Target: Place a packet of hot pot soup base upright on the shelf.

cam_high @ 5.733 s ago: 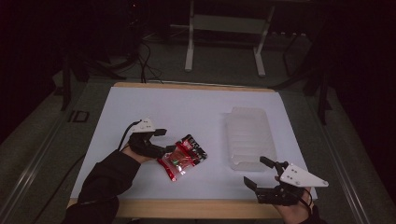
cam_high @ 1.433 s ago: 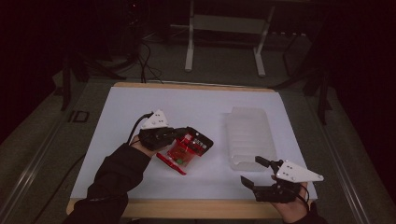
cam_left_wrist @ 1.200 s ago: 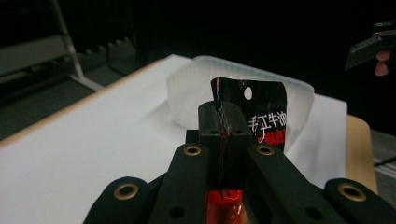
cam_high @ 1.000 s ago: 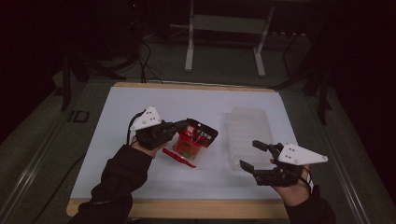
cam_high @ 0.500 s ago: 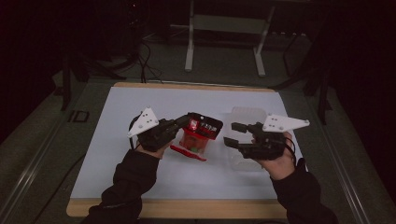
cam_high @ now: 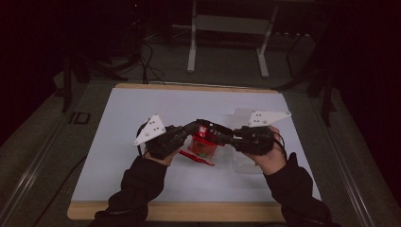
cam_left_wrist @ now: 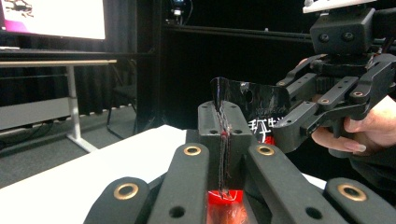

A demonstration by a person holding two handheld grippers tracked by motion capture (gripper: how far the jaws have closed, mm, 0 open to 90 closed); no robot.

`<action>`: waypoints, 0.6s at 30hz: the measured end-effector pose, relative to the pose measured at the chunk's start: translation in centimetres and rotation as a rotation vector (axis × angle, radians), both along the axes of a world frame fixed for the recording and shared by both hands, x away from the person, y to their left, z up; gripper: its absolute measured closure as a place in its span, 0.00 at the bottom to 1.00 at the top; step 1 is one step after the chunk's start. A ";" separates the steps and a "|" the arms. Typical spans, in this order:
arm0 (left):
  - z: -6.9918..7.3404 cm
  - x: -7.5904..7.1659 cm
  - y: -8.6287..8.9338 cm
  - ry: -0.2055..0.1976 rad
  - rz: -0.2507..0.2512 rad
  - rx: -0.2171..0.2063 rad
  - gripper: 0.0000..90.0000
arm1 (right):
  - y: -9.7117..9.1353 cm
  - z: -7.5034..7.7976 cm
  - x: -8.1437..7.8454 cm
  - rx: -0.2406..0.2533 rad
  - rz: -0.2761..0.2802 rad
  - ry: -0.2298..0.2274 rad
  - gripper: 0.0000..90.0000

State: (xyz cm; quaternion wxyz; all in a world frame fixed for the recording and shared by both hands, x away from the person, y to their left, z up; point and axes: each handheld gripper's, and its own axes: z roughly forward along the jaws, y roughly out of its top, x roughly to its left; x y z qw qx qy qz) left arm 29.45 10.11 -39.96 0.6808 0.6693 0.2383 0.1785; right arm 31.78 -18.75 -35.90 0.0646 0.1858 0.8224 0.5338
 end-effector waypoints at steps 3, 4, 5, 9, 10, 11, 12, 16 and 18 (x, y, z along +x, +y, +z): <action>-0.1 0.1 0.0 0.005 -0.005 -0.001 0.99 | 0.0 0.0 0.2 -0.023 0.018 0.003 0.91; -0.1 0.1 0.0 0.007 -0.008 -0.002 0.99 | 0.0 0.1 0.2 -0.028 0.017 0.005 0.95; -0.1 0.1 -0.1 0.009 -0.008 0.000 0.99 | 0.0 0.1 0.3 -0.036 0.028 0.007 0.97; -0.2 0.2 -0.1 0.015 -0.015 -0.007 0.98 | 0.1 0.4 0.2 -0.064 0.031 -0.012 1.00; -0.1 0.2 -0.1 0.018 -0.019 -0.009 0.98 | 0.1 0.5 0.2 -0.068 0.032 -0.014 1.00; -0.1 0.3 -0.1 0.016 -0.021 -0.007 0.98 | 0.1 0.5 0.2 -0.068 0.032 -0.014 1.00; 0.0 0.3 0.0 0.016 -0.035 -0.010 0.98 | 0.1 0.6 0.2 -0.070 0.037 -0.013 1.00; 0.3 0.5 0.2 0.017 -0.083 -0.015 0.94 | -0.3 1.2 0.3 -0.078 0.055 -0.021 1.00; 0.6 0.5 0.2 0.008 -0.087 -0.005 0.92 | -0.4 1.5 0.3 -0.089 0.056 -0.031 1.00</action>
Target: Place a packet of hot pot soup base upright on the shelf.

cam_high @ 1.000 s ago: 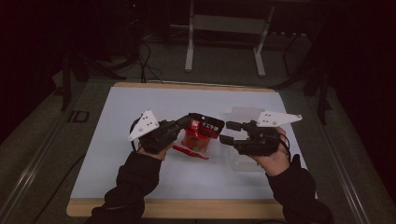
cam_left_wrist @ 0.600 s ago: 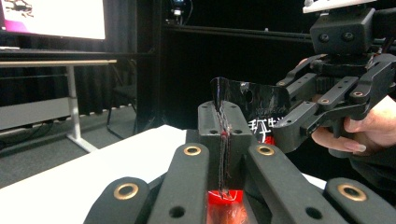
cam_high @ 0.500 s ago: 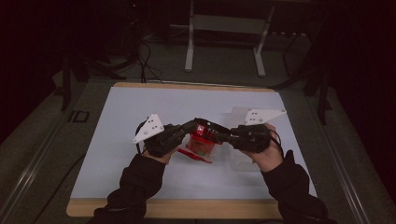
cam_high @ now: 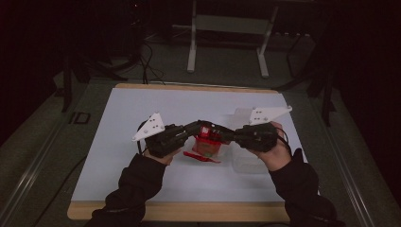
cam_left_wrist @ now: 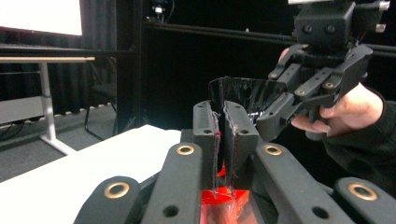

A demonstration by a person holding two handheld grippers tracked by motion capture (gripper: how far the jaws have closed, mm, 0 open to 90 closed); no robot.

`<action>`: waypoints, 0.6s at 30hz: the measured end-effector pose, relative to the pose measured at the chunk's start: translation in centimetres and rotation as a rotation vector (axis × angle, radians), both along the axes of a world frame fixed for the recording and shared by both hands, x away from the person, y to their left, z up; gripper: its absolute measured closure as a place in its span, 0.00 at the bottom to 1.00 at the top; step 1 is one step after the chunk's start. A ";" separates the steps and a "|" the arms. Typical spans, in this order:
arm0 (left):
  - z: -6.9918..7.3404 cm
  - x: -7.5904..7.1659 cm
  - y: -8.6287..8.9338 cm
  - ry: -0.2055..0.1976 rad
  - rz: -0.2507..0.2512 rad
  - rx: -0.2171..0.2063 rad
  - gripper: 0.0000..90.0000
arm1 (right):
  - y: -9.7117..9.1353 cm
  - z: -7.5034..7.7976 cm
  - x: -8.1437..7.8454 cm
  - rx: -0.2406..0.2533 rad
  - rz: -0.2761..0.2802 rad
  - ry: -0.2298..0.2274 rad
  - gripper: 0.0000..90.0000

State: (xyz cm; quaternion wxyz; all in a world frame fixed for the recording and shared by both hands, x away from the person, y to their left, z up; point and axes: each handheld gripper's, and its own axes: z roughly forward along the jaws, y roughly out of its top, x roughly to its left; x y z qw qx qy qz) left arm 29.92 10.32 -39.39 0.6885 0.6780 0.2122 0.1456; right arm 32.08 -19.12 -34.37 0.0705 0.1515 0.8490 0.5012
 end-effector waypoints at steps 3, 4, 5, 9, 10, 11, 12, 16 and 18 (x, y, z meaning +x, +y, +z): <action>0.6 -0.1 0.2 -0.008 -0.015 -0.008 0.81 | -0.4 0.4 0.0 0.005 0.006 -0.006 1.00; 0.8 -0.2 0.2 -0.009 -0.015 -0.010 0.73 | -0.6 0.6 0.0 0.008 0.012 -0.016 1.00; 0.8 -0.2 0.2 -0.009 -0.015 -0.010 0.65 | -0.6 0.6 0.0 0.008 0.012 -0.016 1.00; 1.1 -0.6 0.4 -0.005 -0.025 0.026 0.39 | -1.8 1.6 0.1 0.016 0.020 -0.066 1.00; 1.1 -0.6 0.4 -0.002 -0.018 0.032 0.34 | -2.1 1.8 0.1 0.018 0.024 -0.080 1.00; 1.0 -0.7 0.5 -0.002 -0.023 0.043 0.26 | -2.3 2.0 0.1 0.012 0.030 -0.088 1.00; 1.0 -0.7 0.5 -0.002 -0.023 0.043 0.22 | -2.3 2.0 0.1 0.012 0.030 -0.088 1.00; 0.4 -0.9 1.4 0.035 -0.002 0.070 0.18 | -3.9 2.8 0.6 0.001 0.051 -0.113 1.00; 0.2 -1.0 1.9 0.052 -0.004 0.067 0.18 | -4.6 3.1 0.9 0.007 0.061 -0.114 1.00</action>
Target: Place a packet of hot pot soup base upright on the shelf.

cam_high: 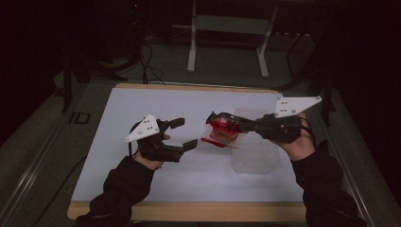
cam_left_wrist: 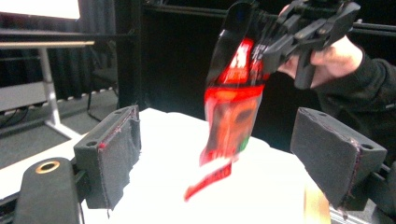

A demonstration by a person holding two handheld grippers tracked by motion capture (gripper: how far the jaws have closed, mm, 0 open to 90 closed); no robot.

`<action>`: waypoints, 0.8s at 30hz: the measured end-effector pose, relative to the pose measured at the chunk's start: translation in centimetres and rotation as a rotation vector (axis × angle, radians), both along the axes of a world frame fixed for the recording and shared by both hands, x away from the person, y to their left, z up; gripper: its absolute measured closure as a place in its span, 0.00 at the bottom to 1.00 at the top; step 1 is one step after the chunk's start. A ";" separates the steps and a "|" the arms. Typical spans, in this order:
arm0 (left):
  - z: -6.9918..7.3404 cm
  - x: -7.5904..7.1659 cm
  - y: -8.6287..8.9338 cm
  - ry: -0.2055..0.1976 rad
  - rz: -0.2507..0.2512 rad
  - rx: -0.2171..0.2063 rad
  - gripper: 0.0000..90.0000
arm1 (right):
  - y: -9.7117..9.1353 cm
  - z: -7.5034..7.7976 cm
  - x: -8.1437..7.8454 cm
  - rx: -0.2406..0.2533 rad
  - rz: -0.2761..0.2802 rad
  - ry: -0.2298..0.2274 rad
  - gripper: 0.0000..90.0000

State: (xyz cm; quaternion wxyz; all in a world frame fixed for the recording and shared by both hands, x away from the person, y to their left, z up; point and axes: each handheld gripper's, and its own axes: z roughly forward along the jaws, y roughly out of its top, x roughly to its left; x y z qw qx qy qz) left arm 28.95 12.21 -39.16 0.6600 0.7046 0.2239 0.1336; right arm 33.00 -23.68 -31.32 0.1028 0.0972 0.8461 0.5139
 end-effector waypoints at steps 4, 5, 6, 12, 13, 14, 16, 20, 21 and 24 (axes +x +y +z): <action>-0.4 -0.2 0.9 0.020 0.011 0.010 0.16 | -1.3 0.4 0.5 0.002 0.031 -0.043 1.00; -0.5 -0.2 1.1 0.026 0.012 0.020 0.16 | -1.7 0.5 0.6 -0.003 0.040 -0.053 1.00; -0.6 -0.3 1.3 0.033 0.009 0.028 0.16 | -2.0 0.6 0.7 -0.010 0.055 -0.060 1.00; -1.3 -0.5 1.7 0.060 -0.002 0.046 0.13 | -3.6 0.7 1.0 -0.038 0.074 -0.120 1.00; -1.8 -0.8 2.1 0.076 -0.005 0.052 0.11 | -4.3 0.7 1.2 -0.048 0.066 -0.112 1.00; -2.0 -0.9 2.2 0.082 -0.004 0.055 0.10 | -4.6 0.7 1.3 -0.051 0.067 -0.109 1.00; -2.5 -1.0 2.4 0.100 -0.004 0.064 0.07 | -5.3 0.5 1.6 -0.057 0.054 -0.104 1.00; -3.6 -1.4 2.7 0.139 -0.028 0.122 0.04 | -6.6 0.2 2.1 -0.058 0.040 -0.085 1.00; -3.8 -1.6 2.8 0.137 -0.029 0.125 0.02 | -6.8 0.1 2.2 -0.064 0.033 -0.083 1.00; -4.6 -2.1 3.0 0.147 -0.017 0.159 0.01 | -7.5 -0.4 2.5 -0.082 0.017 -0.069 1.00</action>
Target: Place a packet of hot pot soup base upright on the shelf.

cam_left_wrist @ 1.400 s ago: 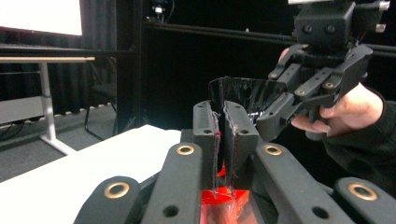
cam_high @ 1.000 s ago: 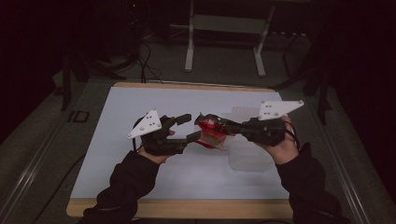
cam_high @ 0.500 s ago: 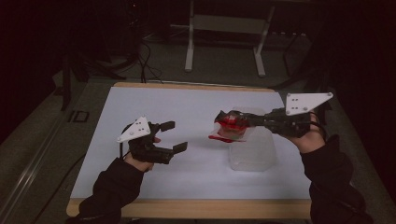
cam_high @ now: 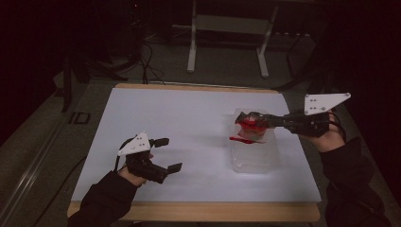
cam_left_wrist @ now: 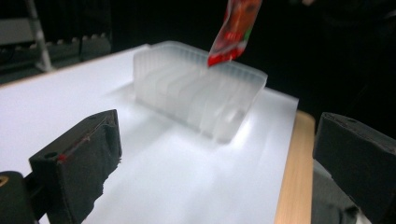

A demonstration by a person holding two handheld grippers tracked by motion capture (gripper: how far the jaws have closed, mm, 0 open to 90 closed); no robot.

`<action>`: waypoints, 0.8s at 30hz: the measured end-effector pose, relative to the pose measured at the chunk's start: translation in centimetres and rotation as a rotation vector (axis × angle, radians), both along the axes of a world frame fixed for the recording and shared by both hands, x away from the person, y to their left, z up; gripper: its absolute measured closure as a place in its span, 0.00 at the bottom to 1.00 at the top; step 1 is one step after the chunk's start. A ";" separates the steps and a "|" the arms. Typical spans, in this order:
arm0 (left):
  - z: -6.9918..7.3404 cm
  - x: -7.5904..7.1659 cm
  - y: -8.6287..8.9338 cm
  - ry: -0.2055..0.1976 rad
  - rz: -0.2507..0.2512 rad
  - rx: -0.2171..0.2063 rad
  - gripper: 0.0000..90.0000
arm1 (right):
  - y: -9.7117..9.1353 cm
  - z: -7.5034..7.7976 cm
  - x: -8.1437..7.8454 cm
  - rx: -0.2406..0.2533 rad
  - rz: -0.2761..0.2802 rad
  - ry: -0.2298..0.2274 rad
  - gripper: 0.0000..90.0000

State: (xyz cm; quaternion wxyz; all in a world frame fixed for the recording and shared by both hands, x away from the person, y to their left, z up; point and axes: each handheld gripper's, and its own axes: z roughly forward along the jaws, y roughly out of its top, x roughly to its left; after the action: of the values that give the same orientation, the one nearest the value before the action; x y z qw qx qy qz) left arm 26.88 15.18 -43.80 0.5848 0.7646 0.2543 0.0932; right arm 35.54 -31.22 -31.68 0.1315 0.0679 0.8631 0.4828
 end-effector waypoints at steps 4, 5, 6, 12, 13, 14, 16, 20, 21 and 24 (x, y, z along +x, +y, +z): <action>-1.2 -0.3 0.4 0.033 0.001 0.032 0.01 | -0.6 -0.9 0.3 -0.010 -0.008 0.021 1.00; -1.5 -0.3 0.6 0.040 0.004 0.034 0.01 | -0.7 -1.1 0.4 -0.018 -0.013 0.026 1.00; -1.8 -0.4 0.8 0.049 0.006 0.033 0.01 | -0.8 -1.4 0.5 -0.025 -0.016 0.025 1.00; -3.1 -0.5 1.5 0.071 0.021 0.023 0.01 | -1.4 -2.6 1.1 -0.035 -0.031 0.041 1.00; -3.2 -0.5 1.6 0.073 0.021 0.020 0.01 | -1.5 -2.8 1.2 -0.037 -0.029 0.043 1.00; -3.3 -0.6 1.6 0.072 0.023 0.015 0.01 | -1.5 -2.9 1.3 -0.044 -0.032 0.046 1.00; -3.4 -0.5 1.7 0.072 0.024 0.014 0.01 | -1.5 -3.3 1.5 -0.050 -0.031 0.051 1.00; -3.6 -0.5 1.8 0.076 0.026 0.014 0.01 | -1.4 -3.9 2.0 -0.087 -0.047 0.053 1.00; -3.7 -0.4 1.8 0.078 0.025 0.012 0.01 | -1.3 -4.1 2.1 -0.099 -0.049 0.052 1.00; -3.8 -0.4 1.8 0.079 0.025 0.016 0.01 | -1.0 -4.6 2.4 -0.131 -0.055 0.045 1.00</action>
State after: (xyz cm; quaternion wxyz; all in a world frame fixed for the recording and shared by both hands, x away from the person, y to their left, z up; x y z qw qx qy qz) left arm 26.47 16.96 -47.58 0.5670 0.7691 0.2861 0.0721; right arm 37.99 -32.20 -36.25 0.1294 0.0938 0.8934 0.4200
